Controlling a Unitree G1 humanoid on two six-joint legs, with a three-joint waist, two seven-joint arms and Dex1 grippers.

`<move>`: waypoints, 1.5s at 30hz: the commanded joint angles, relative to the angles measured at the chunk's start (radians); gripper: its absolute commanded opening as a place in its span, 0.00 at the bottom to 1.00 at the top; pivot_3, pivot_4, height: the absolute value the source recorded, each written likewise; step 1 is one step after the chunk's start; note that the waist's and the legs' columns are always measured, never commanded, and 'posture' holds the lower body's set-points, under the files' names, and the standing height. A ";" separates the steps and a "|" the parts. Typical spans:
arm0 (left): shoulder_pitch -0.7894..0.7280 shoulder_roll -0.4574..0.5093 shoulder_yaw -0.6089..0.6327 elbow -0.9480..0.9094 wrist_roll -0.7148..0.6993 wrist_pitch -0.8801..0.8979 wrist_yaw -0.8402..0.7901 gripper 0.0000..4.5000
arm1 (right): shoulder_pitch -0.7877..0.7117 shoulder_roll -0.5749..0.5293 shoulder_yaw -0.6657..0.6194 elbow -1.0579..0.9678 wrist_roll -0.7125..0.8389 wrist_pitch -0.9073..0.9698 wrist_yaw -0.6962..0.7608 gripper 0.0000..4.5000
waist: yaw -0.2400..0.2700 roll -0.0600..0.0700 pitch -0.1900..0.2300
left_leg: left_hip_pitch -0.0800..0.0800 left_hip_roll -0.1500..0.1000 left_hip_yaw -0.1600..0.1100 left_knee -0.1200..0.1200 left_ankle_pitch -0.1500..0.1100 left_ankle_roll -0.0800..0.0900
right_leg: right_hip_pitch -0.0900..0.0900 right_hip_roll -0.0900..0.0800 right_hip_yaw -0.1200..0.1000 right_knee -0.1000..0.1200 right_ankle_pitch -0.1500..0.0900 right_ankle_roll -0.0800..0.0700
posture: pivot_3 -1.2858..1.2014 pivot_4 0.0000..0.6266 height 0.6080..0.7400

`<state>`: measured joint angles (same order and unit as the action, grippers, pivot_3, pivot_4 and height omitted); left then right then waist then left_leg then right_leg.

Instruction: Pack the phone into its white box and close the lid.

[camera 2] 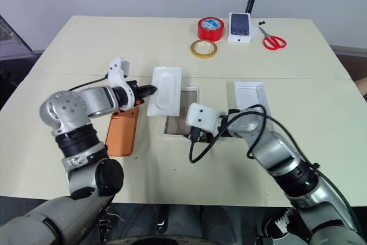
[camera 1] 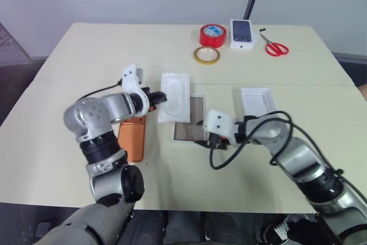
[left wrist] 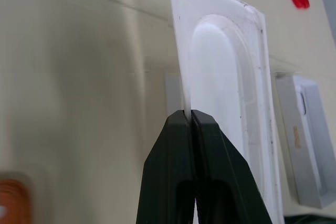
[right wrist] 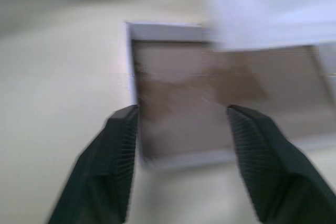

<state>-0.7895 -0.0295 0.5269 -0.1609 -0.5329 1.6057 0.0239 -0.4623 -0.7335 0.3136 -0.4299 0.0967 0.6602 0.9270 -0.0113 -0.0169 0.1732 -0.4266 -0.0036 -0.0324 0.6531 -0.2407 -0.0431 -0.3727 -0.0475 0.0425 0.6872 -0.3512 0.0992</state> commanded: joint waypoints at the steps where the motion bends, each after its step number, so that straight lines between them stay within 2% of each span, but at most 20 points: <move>1: 0.025 -0.006 -0.077 -0.073 -0.006 0.009 0.010 0.00 | 0.023 -0.037 -0.087 -0.050 0.039 0.004 0.011 0.61 | -0.001 0.000 0.000 | 0.000 0.000 0.000 0.000 0.000 0.000 | 0.000 0.000 0.000 0.000 0.000 0.000 | 0.52 0.24 0.83; 6: 0.054 -0.024 -0.115 -0.094 -0.008 0.009 0.013 0.00 | 0.040 -0.068 -0.111 -0.025 0.026 -0.029 0.001 0.61 | -0.001 0.000 0.000 | 0.000 0.000 0.000 0.000 -0.001 0.001 | 0.000 0.001 0.000 0.000 0.000 0.000 | 0.52 0.24 0.83; 12: 0.078 -0.041 -0.155 -0.110 -0.017 0.009 0.015 0.00 | 0.010 -0.053 -0.107 0.014 0.011 -0.063 -0.025 0.61 | 0.000 0.000 0.000 | 0.000 0.000 0.000 0.000 0.000 0.000 | 0.000 0.001 0.000 0.000 0.000 0.000 | 0.52 0.24 0.83; 15: 0.076 -0.047 -0.155 -0.121 -0.029 0.009 0.016 0.20 | -0.008 -0.045 -0.111 0.043 0.010 -0.079 -0.033 0.63 | 0.000 0.000 0.000 | 0.000 0.000 0.000 0.000 0.000 0.000 | 0.000 0.001 0.000 0.000 0.000 0.000 | 0.52 0.24 0.83; 17: 0.074 -0.046 -0.148 -0.129 -0.041 0.009 0.011 0.38 | -0.017 -0.042 -0.112 0.064 0.003 -0.096 -0.041 0.63 | 0.000 0.000 0.000 | 0.000 0.000 0.000 0.000 0.000 0.000 | 0.000 0.001 0.000 0.000 0.000 0.000 | 0.52 0.24 0.83; 21: 0.069 -0.018 -0.137 -0.138 -0.068 0.009 0.001 0.38 | -0.035 -0.022 -0.112 0.084 0.007 -0.110 -0.049 0.63 | -0.001 0.000 0.000 | 0.000 0.000 0.000 0.000 0.000 0.000 | 0.000 0.001 0.000 0.000 0.000 0.000 | 0.52 0.24 0.83; 22: 0.068 -0.009 -0.136 -0.140 -0.073 0.009 -0.001 0.40 | -0.039 -0.016 -0.111 0.085 0.009 -0.110 -0.050 0.51 | -0.001 0.000 0.000 | 0.000 0.000 0.000 0.000 0.000 0.000 | 0.000 0.001 0.000 0.000 0.000 0.000 | 0.52 0.24 0.83; 24: 0.063 0.008 -0.128 -0.145 -0.078 0.009 -0.010 0.40 | -0.046 -0.003 -0.112 0.087 0.016 -0.100 -0.055 0.33 | -0.001 0.000 0.000 | 0.000 0.000 0.000 0.000 0.000 0.000 | 0.000 0.001 0.000 0.000 0.000 0.000 | 0.52 0.24 0.83; 25: 0.059 0.036 -0.121 -0.158 -0.082 0.001 -0.035 0.40 | -0.058 0.018 -0.106 0.091 0.016 -0.080 -0.070 0.22 | -0.001 0.000 0.000 | 0.000 0.000 0.000 0.000 0.000 0.000 | 0.000 0.001 0.000 0.000 0.000 0.000 | 0.52 0.24 0.83; 27: 0.098 0.162 -0.188 -0.200 -0.075 -0.103 -0.123 0.40 | -0.087 0.078 -0.083 0.109 0.006 -0.027 -0.116 0.01 | -0.011 0.000 0.000 | 0.000 0.001 0.000 0.000 0.000 0.000 | 0.000 0.001 0.000 0.000 0.000 0.000 | 0.52 0.24 0.83; 32: 0.314 0.492 -0.423 -0.233 0.080 -0.567 -0.385 0.40 | -0.141 0.205 -0.026 0.176 -0.048 0.047 -0.223 0.00 | -0.021 0.001 0.000 | 0.002 0.002 0.001 -0.006 0.003 -0.005 | -0.001 0.002 0.001 0.000 0.000 -0.001 | 0.52 0.24 0.83; 35: 0.424 0.607 -0.471 -0.213 0.138 -0.775 -0.515 0.40 | -0.174 0.282 -0.001 0.249 -0.097 0.055 -0.305 0.00 | -0.018 0.001 0.000 | 0.001 0.001 0.001 -0.005 0.003 -0.005 | -0.002 0.001 0.002 -0.001 0.000 -0.001 | 0.52 0.24 0.83; 38: 0.516 0.667 -0.471 -0.202 0.146 -0.918 -0.630 0.40 | -0.216 0.367 0.021 0.350 -0.133 0.048 -0.369 0.00 | -0.008 0.001 0.000 | 0.001 0.001 0.001 -0.005 0.003 -0.004 | -0.002 0.000 0.001 -0.001 0.000 -0.001 | 0.52 0.24 0.83; 40: 0.550 0.674 -0.456 -0.196 0.128 -0.956 -0.668 0.40 | -0.242 0.387 0.062 0.409 -0.175 0.046 -0.385 0.00 | 0.001 0.001 0.000 | 0.001 0.000 0.001 -0.005 0.002 -0.004 | -0.002 -0.001 0.001 -0.001 0.000 -0.001 | 0.52 0.24 0.83; 45: 0.624 0.687 -0.453 -0.229 0.112 -1.015 -0.736 0.40 | -0.286 0.458 0.070 0.555 -0.215 0.008 -0.455 0.00 | -0.003 0.001 0.000 | 0.001 0.000 0.001 -0.005 -0.001 0.002 | -0.002 -0.001 0.001 -0.001 0.000 -0.001 | 0.52 0.24 0.83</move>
<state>-0.1772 0.6468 0.0573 -0.3488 -0.4059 0.6225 -0.6874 -0.7147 -0.2906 0.3896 0.1056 -0.0963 0.6922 0.5005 -0.0144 -0.0163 0.1730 -0.4259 -0.0033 -0.0318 0.6482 -0.2422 -0.0404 -0.3747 -0.0481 0.0435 0.6869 -0.3513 0.0980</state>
